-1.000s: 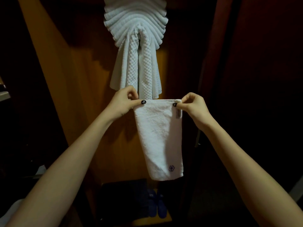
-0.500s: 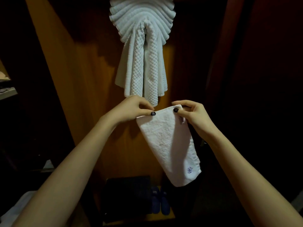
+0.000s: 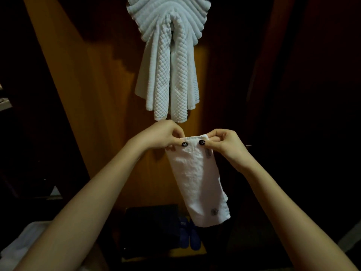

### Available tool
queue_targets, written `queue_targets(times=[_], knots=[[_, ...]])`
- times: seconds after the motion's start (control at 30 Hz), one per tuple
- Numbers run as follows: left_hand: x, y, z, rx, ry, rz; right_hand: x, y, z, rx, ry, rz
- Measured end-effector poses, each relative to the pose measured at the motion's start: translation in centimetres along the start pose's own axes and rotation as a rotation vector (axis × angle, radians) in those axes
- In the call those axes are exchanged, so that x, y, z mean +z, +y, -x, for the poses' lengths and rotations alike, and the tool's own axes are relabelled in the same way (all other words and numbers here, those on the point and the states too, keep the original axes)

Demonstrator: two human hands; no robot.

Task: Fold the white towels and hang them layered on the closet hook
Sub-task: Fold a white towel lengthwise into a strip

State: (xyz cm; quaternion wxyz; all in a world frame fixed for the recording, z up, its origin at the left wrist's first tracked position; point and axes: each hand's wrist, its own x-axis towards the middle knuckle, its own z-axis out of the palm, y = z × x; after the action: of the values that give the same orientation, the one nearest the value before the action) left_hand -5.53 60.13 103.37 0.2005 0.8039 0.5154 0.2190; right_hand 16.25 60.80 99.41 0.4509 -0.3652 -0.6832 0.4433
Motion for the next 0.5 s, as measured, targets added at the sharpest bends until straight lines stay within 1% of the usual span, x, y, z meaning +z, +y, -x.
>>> queue_targets(times=[0.07,0.1,0.2,0.3,0.4,0.5], knots=[[0.0,-0.3,0.2,0.045,0.028,-0.084,0.2,0.5,0.1,0.025,0.027,-0.056],[0.0,-0.5,0.4,0.073,0.048,-0.06,0.4,0.7,0.2,0.035,0.043,-0.088],[0.1,-0.8,0.8,0.129,0.106,0.15,0.6,0.9,0.2,0.027,0.075,-0.11],[-0.1,-1.0,1.1,0.19,0.142,0.298,1.0,0.8,0.0,-0.015,0.029,-0.156],[-0.2,-0.9,1.0,0.218,0.14,0.339,1.6,0.3,-0.7,-0.033,0.025,-0.183],[-0.3,-0.6,0.8,0.199,0.136,0.369,2.1,-0.2,-1.5,-0.049,-0.022,-0.199]])
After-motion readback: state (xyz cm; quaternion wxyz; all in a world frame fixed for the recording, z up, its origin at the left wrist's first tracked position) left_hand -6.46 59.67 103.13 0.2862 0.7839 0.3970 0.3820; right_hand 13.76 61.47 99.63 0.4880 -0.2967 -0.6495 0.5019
